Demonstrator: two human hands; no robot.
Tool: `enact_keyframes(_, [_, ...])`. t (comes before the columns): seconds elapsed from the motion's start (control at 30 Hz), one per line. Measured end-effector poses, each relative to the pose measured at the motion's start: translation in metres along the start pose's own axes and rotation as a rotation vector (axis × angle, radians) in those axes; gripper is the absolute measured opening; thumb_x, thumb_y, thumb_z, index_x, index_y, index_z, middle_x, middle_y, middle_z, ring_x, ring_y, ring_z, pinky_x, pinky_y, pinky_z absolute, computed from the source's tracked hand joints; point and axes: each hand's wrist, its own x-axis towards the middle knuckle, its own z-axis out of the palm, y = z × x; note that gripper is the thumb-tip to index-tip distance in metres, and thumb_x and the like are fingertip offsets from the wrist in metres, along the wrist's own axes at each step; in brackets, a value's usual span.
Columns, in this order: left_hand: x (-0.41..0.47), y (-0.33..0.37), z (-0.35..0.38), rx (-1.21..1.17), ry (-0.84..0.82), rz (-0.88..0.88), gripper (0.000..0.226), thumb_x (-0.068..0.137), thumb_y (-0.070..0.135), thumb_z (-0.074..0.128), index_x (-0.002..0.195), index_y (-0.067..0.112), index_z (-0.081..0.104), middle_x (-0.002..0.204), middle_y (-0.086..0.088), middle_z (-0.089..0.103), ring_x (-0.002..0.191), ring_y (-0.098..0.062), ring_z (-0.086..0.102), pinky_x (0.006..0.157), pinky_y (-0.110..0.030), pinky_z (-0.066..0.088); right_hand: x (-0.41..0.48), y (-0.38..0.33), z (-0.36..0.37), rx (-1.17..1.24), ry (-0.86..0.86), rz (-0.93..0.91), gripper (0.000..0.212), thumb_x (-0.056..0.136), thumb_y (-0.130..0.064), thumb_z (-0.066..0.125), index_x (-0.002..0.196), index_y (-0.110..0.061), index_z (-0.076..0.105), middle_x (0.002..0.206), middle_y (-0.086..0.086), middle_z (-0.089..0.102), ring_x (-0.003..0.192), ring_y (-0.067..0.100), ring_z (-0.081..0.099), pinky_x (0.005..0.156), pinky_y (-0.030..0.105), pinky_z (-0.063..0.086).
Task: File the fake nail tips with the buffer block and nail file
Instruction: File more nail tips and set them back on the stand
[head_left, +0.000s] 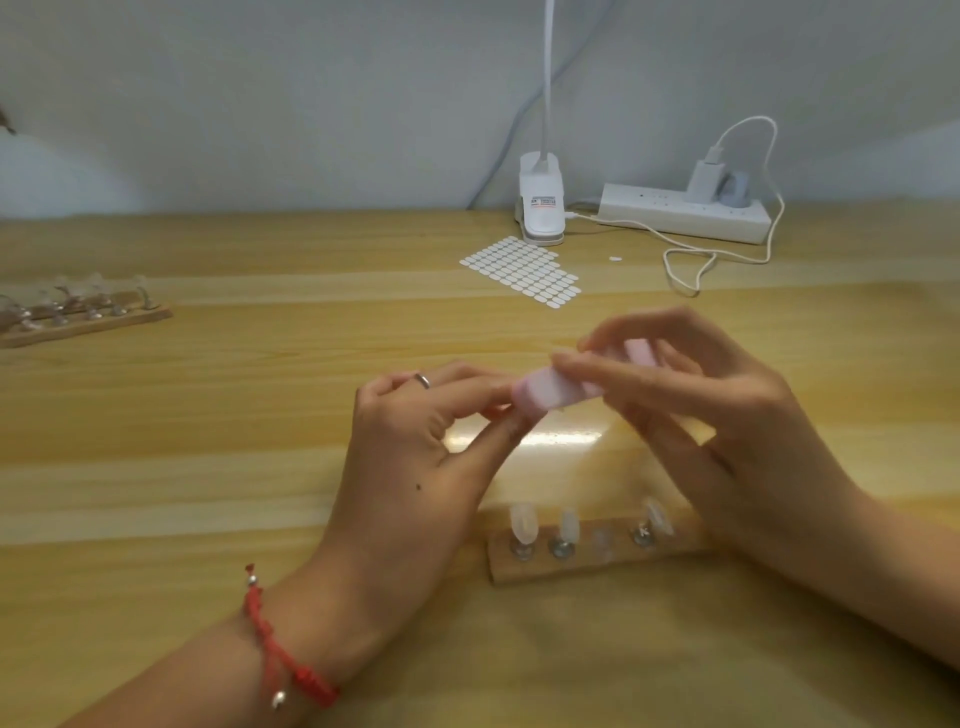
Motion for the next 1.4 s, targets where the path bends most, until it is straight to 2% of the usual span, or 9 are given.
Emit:
enact_keyframes(0.1, [0.0,0.0,-0.001,-0.027,-0.022,-0.008,0.014,0.079,0.042,0.062,0.092,0.042,0.068,0.097,0.022,0.068,0.091,0.007,0.06,0.088,-0.045,0.038,-0.003,-0.009,0.007,-0.017,-0.055,-0.134,0.039,0.095,0.002,0.049,0.125,-0.019,0.06,0.115,0.014,0.059,0.113,0.025,0.058,0.111,0.042,0.038])
enact_keyframes(0.23, [0.002,0.002,0.001,-0.011,0.001,-0.037,0.011,0.081,0.039,0.065,0.089,0.036,0.073,0.087,0.017,0.07,0.085,-0.004,0.064,0.089,-0.052,0.04,0.003,0.007,-0.004,-0.007,-0.006,0.009,0.035,0.096,0.001,0.051,0.129,-0.012,0.054,0.113,0.015,0.059,0.11,0.028,0.058,0.093,0.045,0.05])
enact_keyframes(0.67, [0.0,0.0,-0.001,-0.037,-0.033,-0.04,0.014,0.077,0.043,0.067,0.089,0.039,0.072,0.094,0.02,0.069,0.084,-0.007,0.064,0.087,-0.053,0.04,0.001,-0.004,0.005,-0.03,-0.076,-0.136,0.037,0.093,0.005,0.053,0.124,-0.014,0.062,0.113,0.015,0.059,0.108,0.029,0.059,0.106,0.039,0.042])
enact_keyframes(0.77, [0.0,0.0,0.002,-0.016,0.01,-0.055,0.008,0.08,0.038,0.067,0.085,0.038,0.072,0.09,0.02,0.069,0.083,0.0,0.063,0.091,-0.044,0.04,0.006,0.01,-0.007,-0.019,-0.046,0.004,0.036,0.096,0.003,0.051,0.129,-0.008,0.055,0.114,0.017,0.059,0.11,0.03,0.058,0.096,0.043,0.049])
enact_keyframes(0.87, [-0.002,0.0,0.0,-0.042,-0.033,-0.06,0.014,0.077,0.044,0.066,0.089,0.04,0.072,0.095,0.021,0.069,0.089,0.007,0.06,0.087,-0.032,0.033,0.0,-0.003,0.003,-0.034,-0.069,-0.133,0.037,0.096,0.003,0.047,0.126,-0.015,0.059,0.114,0.016,0.059,0.109,0.03,0.058,0.107,0.041,0.041])
enact_keyframes(1.07, [0.001,-0.002,0.0,-0.126,-0.007,-0.11,0.01,0.081,0.032,0.072,0.089,0.027,0.076,0.083,0.014,0.072,0.08,-0.007,0.067,0.079,-0.02,0.045,0.005,0.01,-0.005,-0.07,-0.023,-0.068,0.041,0.091,0.008,0.052,0.127,-0.012,0.057,0.112,0.017,0.059,0.107,0.027,0.056,0.097,0.034,0.045])
enact_keyframes(1.17, [0.001,-0.004,-0.001,-0.145,-0.017,-0.121,0.013,0.081,0.017,0.073,0.092,0.022,0.077,0.084,0.012,0.073,0.082,-0.001,0.067,0.076,-0.016,0.047,0.001,-0.001,0.008,-0.067,-0.065,-0.19,0.045,0.089,0.011,0.053,0.124,-0.017,0.059,0.113,0.017,0.06,0.108,0.025,0.055,0.111,0.043,0.037])
enact_keyframes(1.3, [0.001,-0.003,0.001,-0.146,0.02,-0.134,0.011,0.08,0.026,0.072,0.089,0.025,0.077,0.083,0.014,0.073,0.08,-0.007,0.067,0.076,-0.015,0.047,0.009,0.016,-0.005,0.001,0.014,0.012,0.036,0.096,0.003,0.055,0.129,-0.008,0.052,0.113,0.017,0.059,0.108,0.031,0.058,0.091,0.05,0.05])
enact_keyframes(1.4, [-0.001,-0.002,0.001,-0.173,-0.026,-0.118,0.013,0.082,0.033,0.07,0.092,0.028,0.076,0.087,0.018,0.072,0.084,0.0,0.066,0.075,-0.011,0.044,0.005,0.004,0.002,0.014,-0.015,-0.1,0.04,0.095,0.006,0.052,0.129,-0.015,0.057,0.114,0.014,0.059,0.109,0.029,0.057,0.095,0.038,0.048])
